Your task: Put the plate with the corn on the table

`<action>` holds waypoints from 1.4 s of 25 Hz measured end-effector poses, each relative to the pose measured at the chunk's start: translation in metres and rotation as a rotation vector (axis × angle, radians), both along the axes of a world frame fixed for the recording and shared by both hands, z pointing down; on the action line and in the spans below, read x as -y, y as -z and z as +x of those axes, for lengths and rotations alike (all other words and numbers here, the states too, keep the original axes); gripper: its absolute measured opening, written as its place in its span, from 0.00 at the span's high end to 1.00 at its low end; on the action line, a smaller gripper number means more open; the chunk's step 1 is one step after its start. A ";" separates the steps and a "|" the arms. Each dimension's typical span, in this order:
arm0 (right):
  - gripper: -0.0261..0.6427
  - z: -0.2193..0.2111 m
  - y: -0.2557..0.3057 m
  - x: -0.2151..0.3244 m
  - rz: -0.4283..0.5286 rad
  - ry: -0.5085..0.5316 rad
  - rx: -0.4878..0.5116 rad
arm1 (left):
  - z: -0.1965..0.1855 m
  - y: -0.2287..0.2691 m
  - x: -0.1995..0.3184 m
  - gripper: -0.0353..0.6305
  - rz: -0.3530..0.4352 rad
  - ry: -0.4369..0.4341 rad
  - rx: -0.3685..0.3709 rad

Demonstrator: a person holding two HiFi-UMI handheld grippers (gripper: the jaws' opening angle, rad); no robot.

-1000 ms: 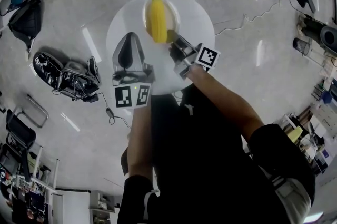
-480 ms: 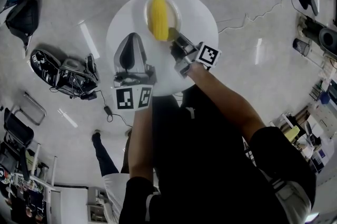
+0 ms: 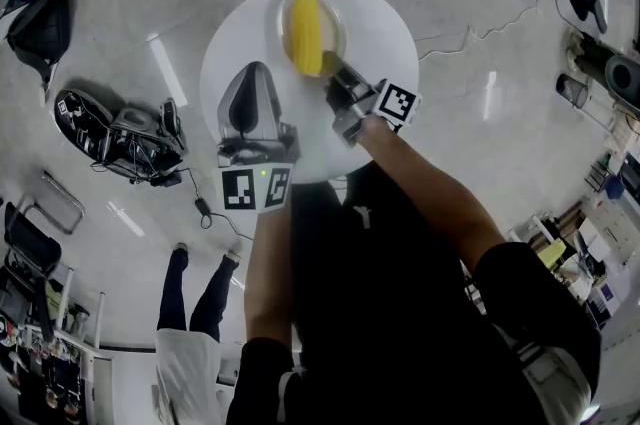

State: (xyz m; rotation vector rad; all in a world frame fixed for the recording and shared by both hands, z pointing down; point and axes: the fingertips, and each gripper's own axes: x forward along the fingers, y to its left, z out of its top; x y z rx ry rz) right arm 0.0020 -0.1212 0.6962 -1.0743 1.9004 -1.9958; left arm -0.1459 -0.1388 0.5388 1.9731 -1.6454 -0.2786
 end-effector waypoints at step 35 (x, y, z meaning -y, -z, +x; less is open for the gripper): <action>0.89 0.005 -0.026 -0.009 -0.161 -0.021 -0.107 | 0.002 -0.002 -0.012 0.94 0.007 0.018 -0.018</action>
